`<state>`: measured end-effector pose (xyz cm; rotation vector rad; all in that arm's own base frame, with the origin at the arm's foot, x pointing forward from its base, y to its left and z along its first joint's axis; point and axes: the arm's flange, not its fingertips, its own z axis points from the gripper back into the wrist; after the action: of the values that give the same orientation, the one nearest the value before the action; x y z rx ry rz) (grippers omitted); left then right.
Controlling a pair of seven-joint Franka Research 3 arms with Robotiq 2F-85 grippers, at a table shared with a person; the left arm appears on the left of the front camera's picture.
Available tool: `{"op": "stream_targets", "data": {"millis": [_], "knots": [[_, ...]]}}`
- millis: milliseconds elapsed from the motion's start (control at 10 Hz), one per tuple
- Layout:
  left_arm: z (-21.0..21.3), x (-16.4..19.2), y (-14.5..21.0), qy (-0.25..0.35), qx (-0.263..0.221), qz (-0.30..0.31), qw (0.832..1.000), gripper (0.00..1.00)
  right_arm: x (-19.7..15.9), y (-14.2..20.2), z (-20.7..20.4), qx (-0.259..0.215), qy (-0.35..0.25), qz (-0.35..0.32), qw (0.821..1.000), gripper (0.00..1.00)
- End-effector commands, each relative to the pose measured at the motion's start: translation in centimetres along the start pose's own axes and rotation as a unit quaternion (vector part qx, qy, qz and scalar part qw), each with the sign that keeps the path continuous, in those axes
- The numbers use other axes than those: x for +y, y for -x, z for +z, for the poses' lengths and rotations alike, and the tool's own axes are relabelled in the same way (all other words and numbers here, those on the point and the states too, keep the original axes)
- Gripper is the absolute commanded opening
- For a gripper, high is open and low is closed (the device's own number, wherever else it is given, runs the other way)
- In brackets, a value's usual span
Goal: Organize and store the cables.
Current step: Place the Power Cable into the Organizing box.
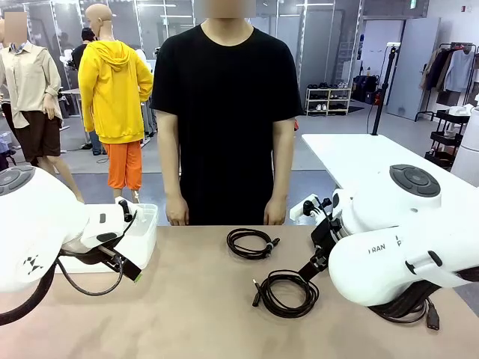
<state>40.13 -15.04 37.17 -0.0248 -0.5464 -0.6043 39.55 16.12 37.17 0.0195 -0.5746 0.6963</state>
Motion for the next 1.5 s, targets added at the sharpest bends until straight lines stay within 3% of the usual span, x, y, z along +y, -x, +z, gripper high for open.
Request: {"op": "stream_targets", "data": {"millis": [0,200,400,500,900,1200,1400], "knots": [[0.0,0.0,0.0,0.000,0.000,0.000,1.000,1.00,0.2,-0.1,0.0,-0.001,-0.002,-0.004,1.000,1.00],[0.0,0.0,0.0,0.000,0.000,0.000,1.000,1.00,0.2,-0.1,0.0,-0.001,-0.002,-0.004,1.000,1.00],[4.1,1.8,-1.0,-0.008,-0.019,-0.028,0.999,1.00,-1.6,-1.0,1.7,-0.010,0.022,0.020,1.000,1.00],[6.2,3.4,-1.0,-0.008,-0.019,-0.031,0.999,1.00,-3.3,-1.7,3.3,-0.018,-0.003,0.022,1.000,1.00],[16.6,10.1,0.3,0.127,-0.048,-0.127,0.983,1.00,-11.0,-1.7,13.2,-0.065,-0.119,0.073,0.988,1.00],[23.4,16.9,6.6,0.165,-0.119,-0.101,0.974,1.00,-16.9,5.8,19.5,-0.123,-0.184,0.063,0.973,1.00],[25.3,19.3,13.3,0.165,-0.173,-0.090,0.967,1.00,-18.9,13.8,21.4,-0.146,-0.168,0.042,0.974,1.00]]}}
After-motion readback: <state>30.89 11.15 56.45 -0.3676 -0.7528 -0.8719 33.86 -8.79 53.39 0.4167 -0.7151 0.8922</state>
